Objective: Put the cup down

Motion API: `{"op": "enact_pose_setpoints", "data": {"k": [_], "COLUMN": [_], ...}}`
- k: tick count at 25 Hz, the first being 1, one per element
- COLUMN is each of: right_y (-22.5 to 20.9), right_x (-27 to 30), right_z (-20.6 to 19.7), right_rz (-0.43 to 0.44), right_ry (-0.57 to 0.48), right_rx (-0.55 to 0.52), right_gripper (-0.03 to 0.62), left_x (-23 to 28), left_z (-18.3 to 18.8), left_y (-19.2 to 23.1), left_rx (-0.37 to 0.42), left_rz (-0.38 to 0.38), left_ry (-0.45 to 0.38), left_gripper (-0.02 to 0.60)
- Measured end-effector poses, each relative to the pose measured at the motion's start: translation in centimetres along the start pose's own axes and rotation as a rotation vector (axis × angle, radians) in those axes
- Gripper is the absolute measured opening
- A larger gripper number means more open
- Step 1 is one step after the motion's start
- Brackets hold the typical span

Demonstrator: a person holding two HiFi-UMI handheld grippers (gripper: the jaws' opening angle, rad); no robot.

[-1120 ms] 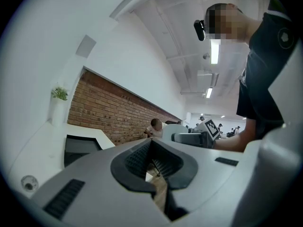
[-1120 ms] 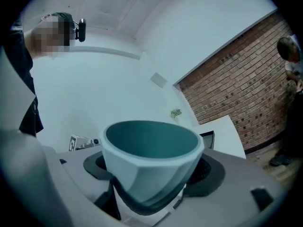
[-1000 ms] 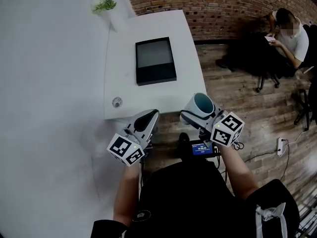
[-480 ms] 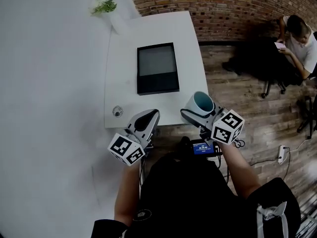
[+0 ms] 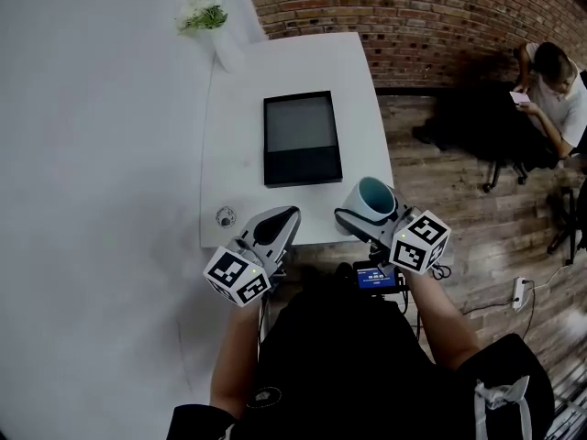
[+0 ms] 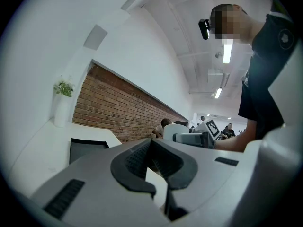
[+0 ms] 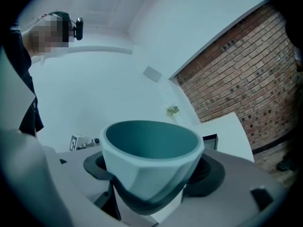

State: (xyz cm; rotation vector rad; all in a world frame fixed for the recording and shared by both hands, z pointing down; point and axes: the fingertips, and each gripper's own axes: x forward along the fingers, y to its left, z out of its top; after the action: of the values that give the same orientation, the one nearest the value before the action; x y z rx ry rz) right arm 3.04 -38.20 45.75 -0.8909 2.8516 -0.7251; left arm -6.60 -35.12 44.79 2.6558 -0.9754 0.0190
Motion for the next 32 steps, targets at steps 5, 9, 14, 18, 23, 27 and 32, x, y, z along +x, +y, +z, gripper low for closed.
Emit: {"op": "enact_pose_setpoints", "data": {"k": [5, 9, 14, 18, 23, 27, 32], "right_y": [0.5, 0.9, 1.1, 1.1, 0.8, -0.1, -2.9], "right_x": [1.1, 0.8, 1.1, 1.3, 1.4, 1.9, 4.4], "right_z": [0.5, 0.9, 1.3, 1.0, 0.7, -0.1, -2.2], "right_rz": [-0.014, -0.020, -0.020, -0.019, -0.015, -0.021, -0.036], "right_ry": [-0.006, -0.018, -0.014, -0.010, -0.002, 0.029, 0.097], "right_rx": [-0.021, -0.023, -0.019, -0.012, -0.013, -0.013, -0.027], "right_gripper": [0.405, 0.405, 0.405, 0.405, 0.405, 0.405, 0.405], "left_x": [0.2, 0.3, 0.2, 0.1, 0.1, 0.1, -0.2], "left_z": [0.6, 0.7, 1.1, 1.0, 0.8, 0.8, 0.8], "left_y": [1.2, 1.1, 1.1, 1.3, 1.3, 1.5, 2.7], "left_rx": [0.016, 0.008, 0.007, 0.004, 0.007, 0.000, -0.014], "left_rz": [-0.020, -0.027, -0.031, -0.030, -0.027, -0.026, 0.000], "left_ry": [-0.004, 0.002, 0.011, 0.015, 0.020, 0.024, 0.024], "left_gripper": [0.008, 0.008, 0.008, 0.008, 0.008, 0.008, 0.008]}}
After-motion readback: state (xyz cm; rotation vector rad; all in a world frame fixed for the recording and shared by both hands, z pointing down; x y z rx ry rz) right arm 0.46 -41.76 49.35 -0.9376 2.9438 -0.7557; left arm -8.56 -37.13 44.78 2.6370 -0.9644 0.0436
